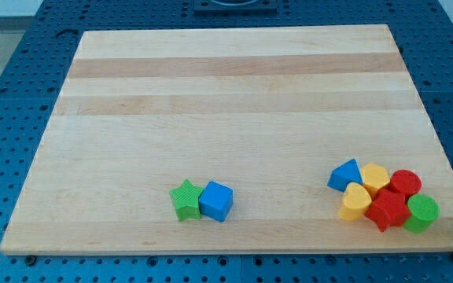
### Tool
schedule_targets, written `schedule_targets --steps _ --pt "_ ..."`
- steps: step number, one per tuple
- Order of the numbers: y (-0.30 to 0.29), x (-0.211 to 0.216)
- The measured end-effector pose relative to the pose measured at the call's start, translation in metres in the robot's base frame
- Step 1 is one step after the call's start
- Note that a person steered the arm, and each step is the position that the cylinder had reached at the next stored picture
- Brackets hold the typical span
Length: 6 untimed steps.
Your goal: Push the yellow heart towards left
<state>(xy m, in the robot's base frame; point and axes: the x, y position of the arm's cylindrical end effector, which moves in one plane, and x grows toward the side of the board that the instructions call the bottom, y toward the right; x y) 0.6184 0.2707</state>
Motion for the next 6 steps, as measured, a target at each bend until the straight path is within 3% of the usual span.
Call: schedule_targets --steps 1,3,4,6 --pt "-0.065 -0.002" --pt "-0.142 -0.078" --pt "-0.158 -0.094" --pt "-0.157 -0.084"
